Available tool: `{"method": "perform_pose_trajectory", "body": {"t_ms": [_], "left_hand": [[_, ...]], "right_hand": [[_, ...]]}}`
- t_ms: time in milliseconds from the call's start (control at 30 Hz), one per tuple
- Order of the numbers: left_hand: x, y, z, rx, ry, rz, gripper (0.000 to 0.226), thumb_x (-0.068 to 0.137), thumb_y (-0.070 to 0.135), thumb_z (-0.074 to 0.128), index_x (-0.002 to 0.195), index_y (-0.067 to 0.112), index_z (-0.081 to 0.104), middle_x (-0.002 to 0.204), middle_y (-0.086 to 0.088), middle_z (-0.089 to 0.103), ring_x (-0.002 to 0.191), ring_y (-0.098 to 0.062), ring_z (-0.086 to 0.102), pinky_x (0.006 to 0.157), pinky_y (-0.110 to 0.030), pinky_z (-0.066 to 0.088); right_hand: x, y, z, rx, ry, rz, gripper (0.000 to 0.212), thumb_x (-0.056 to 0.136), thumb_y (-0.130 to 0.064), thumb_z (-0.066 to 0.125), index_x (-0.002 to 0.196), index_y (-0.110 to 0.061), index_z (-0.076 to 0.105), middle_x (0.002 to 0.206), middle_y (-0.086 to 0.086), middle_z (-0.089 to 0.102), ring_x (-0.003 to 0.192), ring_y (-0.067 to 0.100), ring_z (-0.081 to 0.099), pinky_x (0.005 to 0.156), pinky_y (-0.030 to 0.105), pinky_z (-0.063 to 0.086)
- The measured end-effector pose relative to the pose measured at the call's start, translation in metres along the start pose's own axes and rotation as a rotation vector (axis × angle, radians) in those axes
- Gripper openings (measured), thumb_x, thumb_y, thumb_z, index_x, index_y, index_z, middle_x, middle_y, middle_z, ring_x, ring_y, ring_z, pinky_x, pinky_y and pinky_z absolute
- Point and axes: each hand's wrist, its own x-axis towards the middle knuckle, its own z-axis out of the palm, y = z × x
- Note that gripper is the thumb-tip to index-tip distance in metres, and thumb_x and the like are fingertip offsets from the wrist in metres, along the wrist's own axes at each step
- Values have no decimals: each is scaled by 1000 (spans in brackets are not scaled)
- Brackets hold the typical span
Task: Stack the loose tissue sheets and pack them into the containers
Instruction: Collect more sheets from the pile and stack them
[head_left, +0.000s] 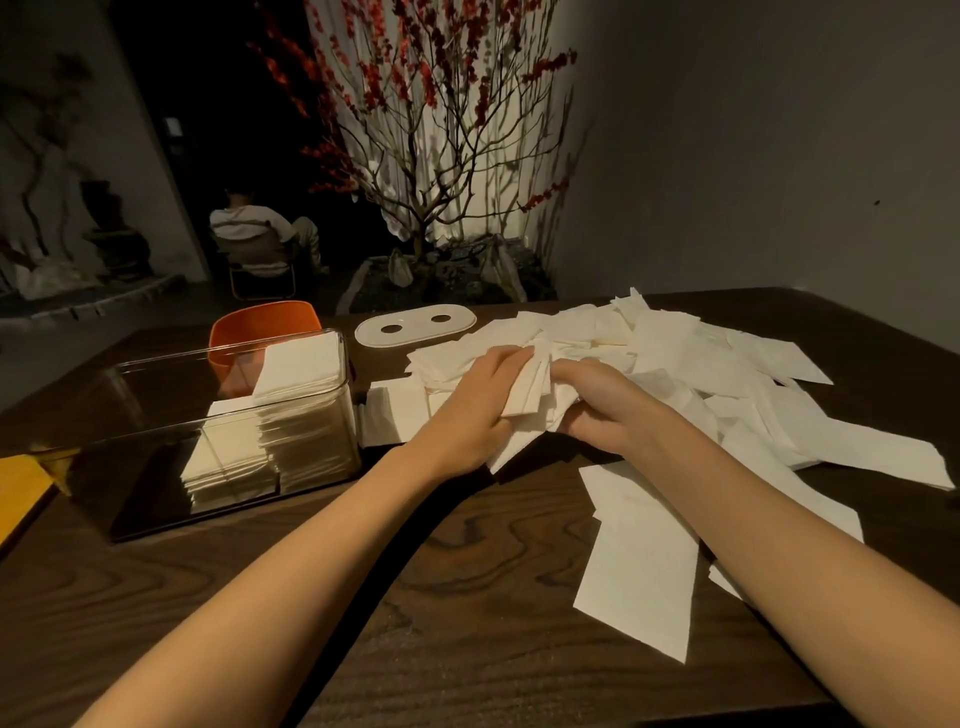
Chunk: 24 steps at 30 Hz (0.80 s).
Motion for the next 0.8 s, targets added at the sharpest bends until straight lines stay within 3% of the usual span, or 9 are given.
{"method": "perform_pose_trajectory", "body": {"t_ms": [100,200,300,400,567,733,800], "left_hand": [[1,3,1,12,-43,-53,73,93,47,53,151,17,22,153,-2,25,136,-15,27,110,-26,22],[0,3,-2,32,-44,-80,80,85,54,49,151,18,20,153,-2,25,136,-16,28,113,-32,24],[-1,1,-7,2,-28,-118,84,83,55,51,151,16,20,152,-4,27,136,-18,30,115,-38,26],[-2,2,-10,-18,-49,-150,92,81,60,60,151,18,18,152,-3,28,136,-17,30,114,-36,26],[-3,4,-13,-77,-72,-130,89,82,50,69,151,20,21,150,-1,33,134,-13,31,105,-22,23],[-1,1,-14,-88,-55,-180,71,85,38,42,149,13,26,153,-4,32,137,-17,30,102,-14,15],[0,1,-12,-105,17,-246,67,85,31,35,148,9,29,154,-6,32,141,-20,27,108,-18,14]], "right_hand": [[0,1,-3,65,8,22,34,97,-14,52,131,-14,49,121,12,61,108,29,61,72,40,58],[-1,0,0,93,-45,20,23,99,-18,50,122,-16,53,116,11,65,104,26,64,65,35,57],[-5,-2,1,155,-143,24,14,99,-9,46,111,-15,52,111,13,64,103,26,64,80,38,56],[-8,-2,0,209,-198,37,31,96,2,38,122,-14,39,110,14,60,104,31,60,88,45,53],[-10,-3,-1,158,-244,19,42,94,7,32,125,-22,33,109,12,58,102,30,58,80,42,56],[-6,-3,-2,112,-221,5,36,94,10,32,123,-10,41,120,18,57,109,31,59,87,41,54],[-6,-3,0,120,-193,-2,29,94,9,34,111,-8,49,117,20,58,105,30,61,81,38,57]]}}
